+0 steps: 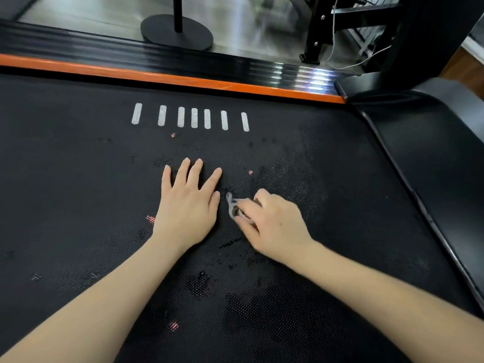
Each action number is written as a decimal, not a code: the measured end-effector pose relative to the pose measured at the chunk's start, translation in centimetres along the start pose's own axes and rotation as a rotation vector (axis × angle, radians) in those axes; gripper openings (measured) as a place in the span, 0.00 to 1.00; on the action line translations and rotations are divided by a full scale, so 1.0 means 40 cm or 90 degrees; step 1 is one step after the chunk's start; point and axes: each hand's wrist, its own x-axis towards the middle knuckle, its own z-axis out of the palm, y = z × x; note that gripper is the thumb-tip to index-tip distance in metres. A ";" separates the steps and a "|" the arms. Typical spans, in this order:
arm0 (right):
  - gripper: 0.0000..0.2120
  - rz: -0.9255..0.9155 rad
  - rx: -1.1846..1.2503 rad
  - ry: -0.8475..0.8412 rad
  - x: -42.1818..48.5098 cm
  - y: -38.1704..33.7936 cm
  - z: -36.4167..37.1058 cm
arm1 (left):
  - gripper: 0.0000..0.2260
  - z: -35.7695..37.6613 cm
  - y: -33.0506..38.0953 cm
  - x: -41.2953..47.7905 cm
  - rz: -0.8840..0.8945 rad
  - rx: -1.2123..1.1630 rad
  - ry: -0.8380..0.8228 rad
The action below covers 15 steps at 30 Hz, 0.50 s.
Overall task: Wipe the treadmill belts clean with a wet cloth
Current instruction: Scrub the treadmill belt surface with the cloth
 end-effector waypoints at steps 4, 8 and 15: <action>0.18 0.150 -0.109 0.067 0.194 0.131 0.038 | 0.29 -0.001 0.001 0.002 -0.025 -0.005 -0.017; 0.16 0.255 -0.120 0.018 0.291 0.167 0.061 | 0.30 0.000 0.001 0.004 -0.024 0.003 -0.020; 0.15 0.014 -0.026 0.030 0.154 0.086 0.043 | 0.31 -0.001 -0.001 0.005 -0.016 0.004 -0.020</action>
